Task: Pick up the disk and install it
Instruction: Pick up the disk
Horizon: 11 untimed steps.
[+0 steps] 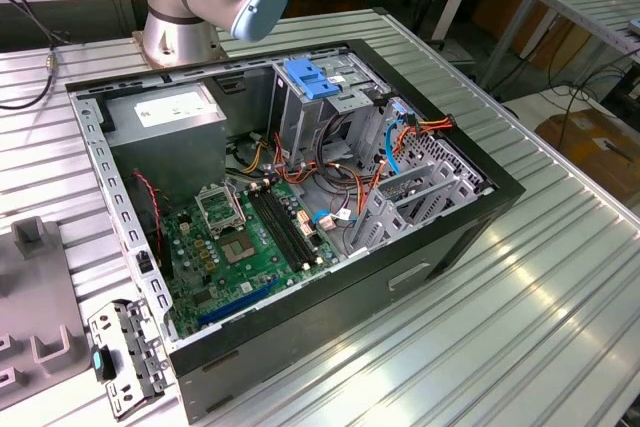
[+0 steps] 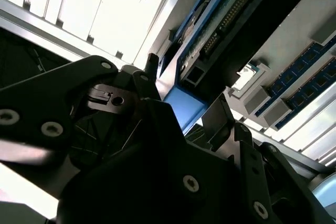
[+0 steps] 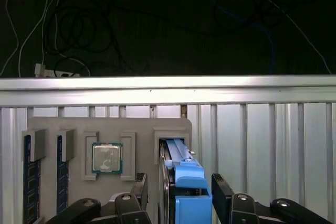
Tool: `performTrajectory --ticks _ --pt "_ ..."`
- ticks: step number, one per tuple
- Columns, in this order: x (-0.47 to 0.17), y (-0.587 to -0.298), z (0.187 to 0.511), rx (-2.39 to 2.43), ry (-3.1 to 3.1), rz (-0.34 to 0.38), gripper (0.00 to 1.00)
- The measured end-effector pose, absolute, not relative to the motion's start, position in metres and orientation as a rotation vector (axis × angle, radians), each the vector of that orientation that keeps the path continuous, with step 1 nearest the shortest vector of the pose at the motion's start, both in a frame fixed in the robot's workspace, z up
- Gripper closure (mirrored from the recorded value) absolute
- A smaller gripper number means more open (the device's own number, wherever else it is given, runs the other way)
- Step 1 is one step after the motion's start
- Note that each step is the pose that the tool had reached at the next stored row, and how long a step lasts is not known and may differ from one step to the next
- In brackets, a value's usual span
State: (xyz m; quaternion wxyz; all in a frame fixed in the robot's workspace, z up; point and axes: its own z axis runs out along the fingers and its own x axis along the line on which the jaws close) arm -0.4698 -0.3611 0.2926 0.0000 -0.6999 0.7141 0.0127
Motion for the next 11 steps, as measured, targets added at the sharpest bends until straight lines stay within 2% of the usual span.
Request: performTrajectory --ticks 11 --pt "-0.4698 -0.3582 0.2930 -2.199 2.243 0.040 0.40"
